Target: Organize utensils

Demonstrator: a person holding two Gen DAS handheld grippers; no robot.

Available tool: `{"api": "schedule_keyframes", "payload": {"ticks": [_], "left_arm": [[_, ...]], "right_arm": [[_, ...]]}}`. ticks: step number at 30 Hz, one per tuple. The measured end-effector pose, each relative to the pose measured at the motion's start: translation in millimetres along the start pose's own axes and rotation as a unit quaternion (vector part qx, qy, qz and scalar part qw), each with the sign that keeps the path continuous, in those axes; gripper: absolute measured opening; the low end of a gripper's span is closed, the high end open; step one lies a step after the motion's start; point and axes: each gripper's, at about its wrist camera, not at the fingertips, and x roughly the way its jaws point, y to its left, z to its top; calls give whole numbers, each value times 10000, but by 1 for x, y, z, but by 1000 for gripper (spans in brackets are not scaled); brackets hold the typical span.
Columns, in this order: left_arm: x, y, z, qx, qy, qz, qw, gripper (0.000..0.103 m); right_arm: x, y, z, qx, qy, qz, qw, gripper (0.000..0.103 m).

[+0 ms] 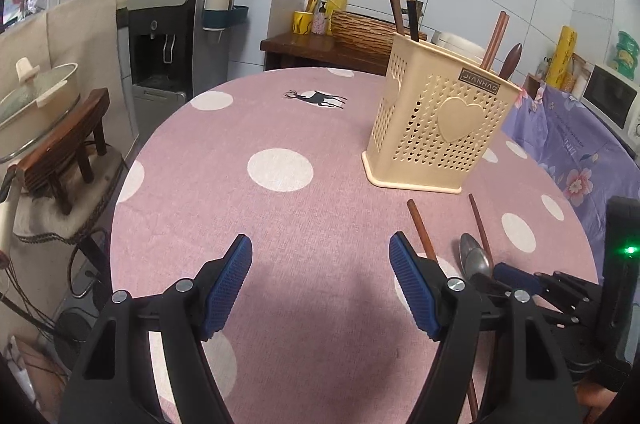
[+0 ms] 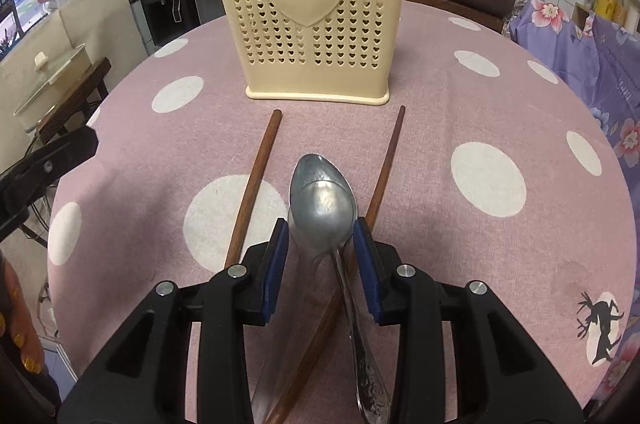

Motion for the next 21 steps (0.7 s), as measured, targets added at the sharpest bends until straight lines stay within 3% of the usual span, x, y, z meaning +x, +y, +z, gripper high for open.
{"api": "schedule_keyframes", "payload": {"ticks": [17,21], "left_arm": [[0,2,-8,-38,98,-144,9998,71],[1,-1,-9,-19,135,-182,9997,71]], "right_arm": [[8,9,6,-149,80,-82,9998,37],[7,7,5,-112,48,-87,9999,24]]}}
